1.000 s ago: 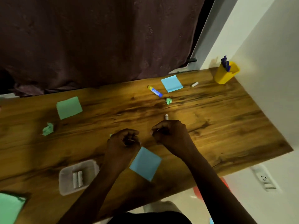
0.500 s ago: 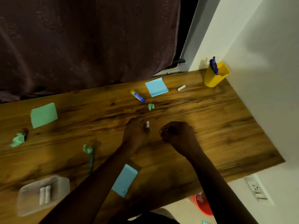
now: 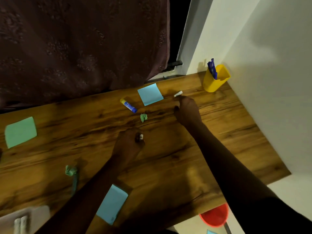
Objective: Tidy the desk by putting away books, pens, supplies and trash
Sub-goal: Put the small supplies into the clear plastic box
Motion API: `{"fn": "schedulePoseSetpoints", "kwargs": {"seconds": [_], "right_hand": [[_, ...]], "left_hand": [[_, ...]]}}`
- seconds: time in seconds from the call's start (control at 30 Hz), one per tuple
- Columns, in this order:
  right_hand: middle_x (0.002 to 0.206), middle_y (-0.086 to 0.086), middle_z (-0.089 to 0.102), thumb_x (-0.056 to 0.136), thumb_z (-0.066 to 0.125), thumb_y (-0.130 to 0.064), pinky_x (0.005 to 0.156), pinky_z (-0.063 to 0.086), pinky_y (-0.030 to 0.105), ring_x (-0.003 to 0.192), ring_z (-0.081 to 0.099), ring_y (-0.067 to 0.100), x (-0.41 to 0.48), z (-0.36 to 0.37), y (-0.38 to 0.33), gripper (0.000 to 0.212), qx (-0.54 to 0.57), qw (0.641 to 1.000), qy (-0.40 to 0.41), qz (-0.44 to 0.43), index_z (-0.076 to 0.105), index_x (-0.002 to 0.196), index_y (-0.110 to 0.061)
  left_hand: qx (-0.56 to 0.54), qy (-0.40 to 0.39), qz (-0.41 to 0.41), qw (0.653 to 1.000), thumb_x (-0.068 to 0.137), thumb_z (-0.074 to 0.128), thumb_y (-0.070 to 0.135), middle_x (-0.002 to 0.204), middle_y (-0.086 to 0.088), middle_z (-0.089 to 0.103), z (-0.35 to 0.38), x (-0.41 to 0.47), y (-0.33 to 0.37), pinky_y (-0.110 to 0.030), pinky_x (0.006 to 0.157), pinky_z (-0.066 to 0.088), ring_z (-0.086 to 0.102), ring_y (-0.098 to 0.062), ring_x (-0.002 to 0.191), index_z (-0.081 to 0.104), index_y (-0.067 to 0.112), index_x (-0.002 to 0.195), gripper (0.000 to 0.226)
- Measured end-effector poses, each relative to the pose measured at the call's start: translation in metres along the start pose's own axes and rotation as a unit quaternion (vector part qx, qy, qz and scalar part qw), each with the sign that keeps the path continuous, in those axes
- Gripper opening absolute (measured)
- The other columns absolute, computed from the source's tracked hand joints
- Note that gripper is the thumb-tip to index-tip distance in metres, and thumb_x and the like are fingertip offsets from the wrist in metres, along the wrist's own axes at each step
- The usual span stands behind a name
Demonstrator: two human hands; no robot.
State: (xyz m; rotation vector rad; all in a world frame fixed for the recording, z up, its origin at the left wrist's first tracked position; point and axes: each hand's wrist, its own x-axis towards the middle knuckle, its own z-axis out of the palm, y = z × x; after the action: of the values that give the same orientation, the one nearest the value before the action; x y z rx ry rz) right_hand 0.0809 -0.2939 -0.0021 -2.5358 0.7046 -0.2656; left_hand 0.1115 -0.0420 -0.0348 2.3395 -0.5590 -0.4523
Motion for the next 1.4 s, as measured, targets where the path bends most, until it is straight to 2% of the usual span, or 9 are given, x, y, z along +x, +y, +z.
{"fn": "schedulePoseSetpoints", "kwargs": {"seconds": [0.1,0.2,0.27,0.47,0.57,0.9,1.07,1.2,1.4], "right_hand": [[0.13,0.017,0.066,0.093,0.062,-0.016,0.096,0.055,0.048,0.119,0.06,0.039,0.031,0.001,0.009,0.039,-0.045,0.998,-0.02,-0.042,0.064,0.132,-0.008],[0.142,0.015,0.059,0.097,0.059,-0.019,0.103,0.052,0.049,0.134,0.051,0.036,0.048,0.007,0.019,0.04,-0.127,0.988,-0.072,-0.051,0.062,0.137,-0.012],[0.132,0.015,0.064,0.101,0.052,-0.02,0.095,0.054,0.046,0.123,0.058,0.035,0.05,0.008,0.02,0.034,-0.162,0.983,-0.065,-0.051,0.065,0.131,-0.014],[0.115,0.012,0.069,0.099,0.053,-0.021,0.08,0.053,0.04,0.104,0.064,0.035,0.045,0.005,0.019,0.026,-0.224,0.97,-0.047,-0.084,0.068,0.119,-0.016],[0.109,0.013,0.07,0.097,0.055,-0.022,0.076,0.054,0.041,0.096,0.067,0.037,0.031,0.008,0.013,0.022,-0.183,0.978,-0.024,-0.094,0.067,0.114,-0.014],[0.097,0.007,0.077,0.094,0.058,-0.027,0.074,0.06,0.039,0.085,0.073,0.029,-0.087,0.022,-0.096,0.027,0.006,0.992,-0.01,-0.122,0.072,0.115,-0.02],[0.099,-0.002,0.078,0.093,0.071,-0.024,0.081,0.06,0.029,0.089,0.073,0.011,-0.165,0.036,-0.173,0.019,0.151,0.983,-0.038,-0.1,0.075,0.111,-0.02],[0.097,-0.013,0.075,0.09,0.076,-0.02,0.077,0.052,0.008,0.088,0.07,-0.005,-0.215,0.045,-0.229,0.024,0.236,0.966,-0.09,-0.057,0.074,0.113,-0.024],[0.098,-0.015,0.076,0.089,0.078,-0.022,0.078,0.055,0.012,0.09,0.07,-0.004,-0.28,0.082,-0.297,0.024,0.263,0.95,-0.159,-0.064,0.074,0.112,-0.028]], "left_hand": [[-0.012,0.018,-0.007,1.0,0.089,0.075,0.014,0.099,0.011,0.057,-0.006,-0.007,0.009,-0.009,0.073,0.033,0.052,0.0,0.083,0.071,0.011,0.112,0.024],[-0.022,0.008,0.011,1.0,0.088,0.075,0.022,0.091,0.013,0.067,-0.017,-0.012,0.015,-0.016,0.07,0.048,0.061,0.003,0.075,0.072,0.022,0.106,0.019],[-0.035,-0.002,-0.001,0.999,0.087,0.076,0.023,0.09,0.011,0.071,-0.024,-0.014,0.017,-0.027,0.073,0.056,0.067,-0.003,0.075,0.072,0.025,0.107,0.02],[-0.058,0.009,0.001,0.998,0.085,0.077,0.021,0.091,0.014,0.07,-0.037,-0.017,0.017,-0.032,0.077,0.06,0.067,-0.003,0.079,0.07,0.029,0.106,0.023],[-0.081,0.02,0.005,0.997,0.083,0.078,0.02,0.093,0.012,0.07,-0.047,-0.021,0.013,-0.042,0.077,0.062,0.069,-0.007,0.081,0.068,0.034,0.106,0.029],[-0.14,0.05,0.007,0.989,0.081,0.079,0.016,0.087,0.01,0.075,-0.111,-0.072,-0.013,-0.044,0.079,0.062,0.073,-0.008,0.077,0.073,0.027,0.107,0.029],[-0.132,0.064,-0.008,0.989,0.081,0.079,0.016,0.085,0.014,0.075,-0.158,-0.128,-0.045,-0.023,0.072,0.058,0.071,0.0,0.076,0.071,0.039,0.108,0.036],[-0.14,0.092,-0.035,0.985,0.081,0.08,0.013,0.083,0.014,0.075,-0.197,-0.174,-0.077,-0.012,0.065,0.055,0.07,0.002,0.076,0.073,0.035,0.108,0.035],[-0.174,0.133,-0.084,0.972,0.083,0.081,0.014,0.082,0.008,0.076,-0.242,-0.241,-0.144,-0.042,0.071,0.063,0.074,-0.01,0.071,0.073,0.035,0.107,0.033]]}}
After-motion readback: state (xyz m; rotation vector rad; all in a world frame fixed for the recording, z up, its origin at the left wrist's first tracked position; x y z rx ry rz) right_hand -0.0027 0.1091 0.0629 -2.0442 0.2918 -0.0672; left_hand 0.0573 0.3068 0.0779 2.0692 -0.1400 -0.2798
